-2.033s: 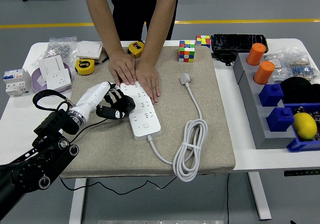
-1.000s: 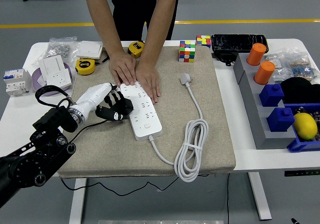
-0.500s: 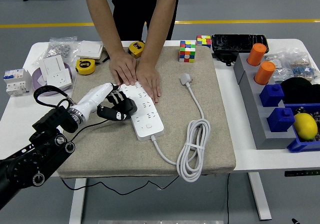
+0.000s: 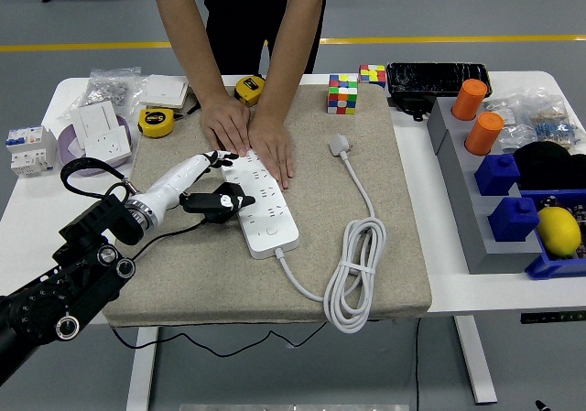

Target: Pick up the plug,place it near the board,insert it into the board,press the button

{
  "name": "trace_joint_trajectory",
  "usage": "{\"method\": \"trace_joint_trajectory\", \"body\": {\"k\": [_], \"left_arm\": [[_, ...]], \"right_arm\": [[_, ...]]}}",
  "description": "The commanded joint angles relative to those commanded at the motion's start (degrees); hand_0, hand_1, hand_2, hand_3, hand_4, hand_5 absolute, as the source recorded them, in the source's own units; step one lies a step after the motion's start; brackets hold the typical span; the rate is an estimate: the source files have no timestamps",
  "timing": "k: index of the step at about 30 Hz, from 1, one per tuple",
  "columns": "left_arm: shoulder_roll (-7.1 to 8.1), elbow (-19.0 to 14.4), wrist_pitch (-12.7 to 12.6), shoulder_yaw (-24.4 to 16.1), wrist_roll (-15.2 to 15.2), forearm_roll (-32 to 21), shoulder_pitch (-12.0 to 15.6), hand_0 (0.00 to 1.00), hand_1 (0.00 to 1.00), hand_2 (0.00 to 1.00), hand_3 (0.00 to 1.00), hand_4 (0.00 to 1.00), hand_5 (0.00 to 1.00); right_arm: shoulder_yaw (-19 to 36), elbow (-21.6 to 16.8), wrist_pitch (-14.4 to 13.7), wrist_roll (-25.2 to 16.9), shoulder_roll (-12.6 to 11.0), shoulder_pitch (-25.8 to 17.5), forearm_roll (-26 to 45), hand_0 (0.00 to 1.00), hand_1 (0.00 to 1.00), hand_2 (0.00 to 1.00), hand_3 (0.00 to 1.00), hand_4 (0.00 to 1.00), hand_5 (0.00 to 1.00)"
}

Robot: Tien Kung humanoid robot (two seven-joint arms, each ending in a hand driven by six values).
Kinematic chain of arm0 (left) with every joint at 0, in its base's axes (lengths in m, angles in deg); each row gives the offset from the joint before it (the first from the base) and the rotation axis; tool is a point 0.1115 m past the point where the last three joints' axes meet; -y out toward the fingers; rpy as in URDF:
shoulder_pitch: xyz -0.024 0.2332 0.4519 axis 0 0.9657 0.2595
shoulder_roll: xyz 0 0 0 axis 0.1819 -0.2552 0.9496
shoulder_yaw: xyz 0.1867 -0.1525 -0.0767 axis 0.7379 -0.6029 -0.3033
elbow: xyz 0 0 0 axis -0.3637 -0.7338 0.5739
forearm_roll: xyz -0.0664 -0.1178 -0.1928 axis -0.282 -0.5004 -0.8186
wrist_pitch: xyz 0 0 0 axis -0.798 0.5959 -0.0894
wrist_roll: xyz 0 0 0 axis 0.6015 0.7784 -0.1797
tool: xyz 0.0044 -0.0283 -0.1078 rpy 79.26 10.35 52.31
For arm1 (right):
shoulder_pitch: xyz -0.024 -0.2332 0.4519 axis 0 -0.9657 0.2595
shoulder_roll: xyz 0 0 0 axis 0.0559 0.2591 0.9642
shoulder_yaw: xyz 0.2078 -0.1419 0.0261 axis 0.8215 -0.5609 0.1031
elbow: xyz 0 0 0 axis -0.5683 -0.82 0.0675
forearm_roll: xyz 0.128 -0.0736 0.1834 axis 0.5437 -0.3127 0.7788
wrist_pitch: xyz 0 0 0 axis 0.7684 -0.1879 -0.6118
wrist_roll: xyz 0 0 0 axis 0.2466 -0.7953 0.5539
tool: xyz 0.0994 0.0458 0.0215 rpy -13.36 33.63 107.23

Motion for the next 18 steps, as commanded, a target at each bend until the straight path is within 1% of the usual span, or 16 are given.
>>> {"method": "trace_joint_trajectory", "body": {"k": [2,3,4,6,8,9,11,13,14,15,16,17,18], "left_arm": [[-0.28,-0.75,0.03,-1.27,-0.05,-0.06,0.51,0.86,0.912,0.877,0.9,0.998,0.628],[-0.48,-1.37,-0.06,-2.12,-0.1,-0.2,0.95,0.863,0.919,0.888,0.906,0.998,0.784],[-0.79,-2.29,-0.48,-3.19,-0.24,-0.51,1.69,0.863,0.919,0.888,0.906,0.998,0.784],[-1.36,-3.94,-2.04,-4.98,-0.78,-1.37,3.09,0.863,0.919,0.888,0.906,0.998,0.784],[-3.27,-7.75,-5.96,-8.51,-2.54,-4.45,6.58,0.863,0.919,0.888,0.906,0.998,0.784],[-3.92,-9.4,-7.54,-9.7,-2.94,-5.45,7.99,0.866,0.936,0.899,0.868,0.998,0.993],[-5.11,-12.71,-10.49,-11.24,-3.73,-7.62,10.76,0.866,0.936,0.899,0.868,0.998,0.993],[-5.89,-15.44,-12.57,-11.8,-3.78,-8.64,13.03,0.866,0.936,0.899,0.868,0.998,0.993],[-6.15,-16.78,-13.44,-11.93,-3.69,-8.96,14.16,0.866,0.936,0.899,0.868,0.998,0.993],[-6.34,-18.35,-14.6,-11.72,-3.28,-9.31,15.59,0.962,0.98,0.939,0.881,0.998,0.998],[-6.41,-19.33,-15.05,-11.63,-3.11,-9.43,16.36,0.962,0.98,0.939,0.881,0.998,0.998],[-6.32,-20.9,-15.8,-11.18,-2.39,-9.07,17.79,0.962,0.98,0.939,0.881,0.998,0.998],[-6.26,-21.76,-15.96,-10.98,-1.91,-8.62,18.51,0.962,0.98,0.939,0.881,0.998,0.998]], "right_arm": [[-0.03,0.0,-0.06,-0.04,-0.01,0.04,0.08,0.921,0.769,0.746,0.775,0.998,0.998],[-0.08,0.0,-0.07,-0.05,-0.01,0.05,0.13,0.927,0.772,0.746,0.776,0.998,0.998],[-0.09,0.0,-0.09,-0.06,0.0,0.06,0.14,0.927,0.772,0.746,0.776,0.998,0.998],[-0.09,0.0,-0.16,-0.09,0.01,0.07,0.13,0.927,0.772,0.746,0.776,0.998,0.998],[-0.14,0.0,-0.32,-0.22,0.15,0.0,0.25,0.927,0.772,0.746,0.776,0.998,0.998],[-0.13,0.0,-0.34,-0.23,0.2,-0.04,0.26,0.92,0.769,0.745,0.776,0.998,0.998],[0.1,0.0,-0.35,-0.26,0.35,-0.21,0.12,0.92,0.769,0.745,0.776,0.998,0.998],[0.27,0.0,-0.28,-0.2,0.45,-0.34,-0.08,0.92,0.769,0.745,0.776,0.998,0.998],[0.28,0.0,-0.28,-0.21,0.48,-0.39,-0.07,0.92,0.769,0.745,0.776,0.998,0.998],[0.26,0.0,-0.3,-0.24,0.5,-0.45,0.0,0.918,0.768,0.745,0.774,0.998,0.998],[0.25,0.0,-0.31,-0.26,0.51,-0.47,0.03,0.918,0.768,0.745,0.774,0.998,0.998],[0.23,0.0,-0.35,-0.3,0.47,-0.43,0.13,0.918,0.768,0.745,0.774,0.998,0.998],[0.2,0.0,-0.38,-0.34,0.46,-0.41,0.23,0.918,0.768,0.745,0.774,0.998,0.998]]}}
